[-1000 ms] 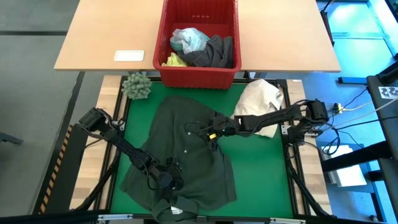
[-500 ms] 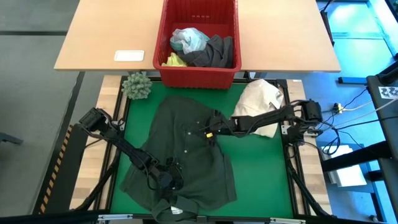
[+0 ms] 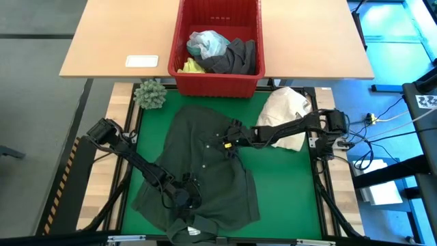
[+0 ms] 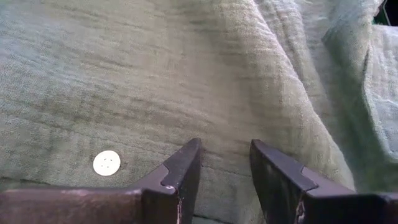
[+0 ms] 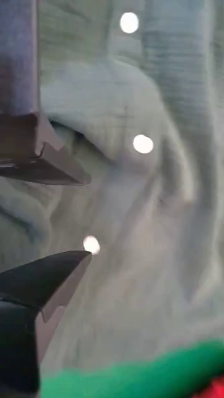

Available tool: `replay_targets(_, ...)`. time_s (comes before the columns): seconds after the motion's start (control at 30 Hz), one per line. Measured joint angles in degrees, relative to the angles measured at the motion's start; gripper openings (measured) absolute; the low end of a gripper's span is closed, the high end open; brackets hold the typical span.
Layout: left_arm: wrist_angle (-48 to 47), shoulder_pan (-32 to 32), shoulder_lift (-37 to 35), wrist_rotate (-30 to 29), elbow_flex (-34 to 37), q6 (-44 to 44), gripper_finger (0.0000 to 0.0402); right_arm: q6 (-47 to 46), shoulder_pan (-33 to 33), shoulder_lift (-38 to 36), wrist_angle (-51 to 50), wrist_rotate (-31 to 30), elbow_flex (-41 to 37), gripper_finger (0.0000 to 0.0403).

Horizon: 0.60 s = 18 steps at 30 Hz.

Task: Fold Laundry from Bin
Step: Fold the dark green polo

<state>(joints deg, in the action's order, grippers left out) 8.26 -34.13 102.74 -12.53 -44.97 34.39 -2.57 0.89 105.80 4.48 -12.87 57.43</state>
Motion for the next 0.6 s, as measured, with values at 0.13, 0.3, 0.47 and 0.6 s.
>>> replay_targets(0.13,0.0,0.0,0.0,0.0,0.0,0.0,0.0135,0.0,0.0,1.7,-1.1,-1.0,0.0,0.0182)
replay_targets(0.3,0.0,0.0,0.0,0.1,0.0,0.0,0.0135,0.0,0.0,0.9,-9.1,-2.7,-0.1,0.0182)
replay_targets(0.47,0.0,-0.1,0.0,0.0,0.0,0.0,0.0135,-0.1,-0.1,-1.9,-18.5,-6.3,0.0,0.0182)
replay_targets(0.6,0.0,-0.1,0.0,0.0,0.0,1.0,0.0135,-2.3,-0.1,-5.5,-25.4,-9.3,0.0,0.0182)
